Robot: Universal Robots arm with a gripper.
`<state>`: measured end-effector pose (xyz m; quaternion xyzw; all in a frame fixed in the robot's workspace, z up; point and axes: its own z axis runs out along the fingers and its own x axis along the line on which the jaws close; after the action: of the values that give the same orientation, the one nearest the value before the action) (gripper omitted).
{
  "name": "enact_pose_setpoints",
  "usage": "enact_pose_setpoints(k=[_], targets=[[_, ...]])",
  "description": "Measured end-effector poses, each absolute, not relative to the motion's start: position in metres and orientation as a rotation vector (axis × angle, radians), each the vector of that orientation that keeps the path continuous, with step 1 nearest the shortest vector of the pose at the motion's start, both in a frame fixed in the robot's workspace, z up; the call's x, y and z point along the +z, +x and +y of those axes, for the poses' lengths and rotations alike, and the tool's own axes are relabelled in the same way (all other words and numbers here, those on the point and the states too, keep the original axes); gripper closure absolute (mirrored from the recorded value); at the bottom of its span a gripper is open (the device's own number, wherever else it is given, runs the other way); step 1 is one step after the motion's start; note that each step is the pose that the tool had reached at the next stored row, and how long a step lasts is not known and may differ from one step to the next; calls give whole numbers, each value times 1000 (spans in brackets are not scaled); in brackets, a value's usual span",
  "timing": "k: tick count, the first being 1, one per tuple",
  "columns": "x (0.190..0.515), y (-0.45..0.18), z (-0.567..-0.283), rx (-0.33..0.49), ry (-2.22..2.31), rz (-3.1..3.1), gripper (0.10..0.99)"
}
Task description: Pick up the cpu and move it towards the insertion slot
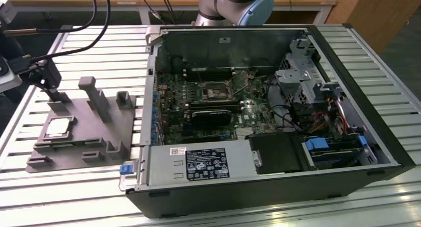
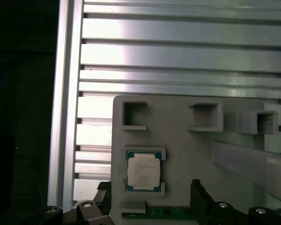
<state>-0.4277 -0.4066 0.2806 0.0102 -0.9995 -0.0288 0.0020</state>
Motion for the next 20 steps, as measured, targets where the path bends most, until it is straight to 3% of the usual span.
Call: enact_pose_setpoints(k=[20], targets=[[275,-428,-407,-95,32,-3136,322]])
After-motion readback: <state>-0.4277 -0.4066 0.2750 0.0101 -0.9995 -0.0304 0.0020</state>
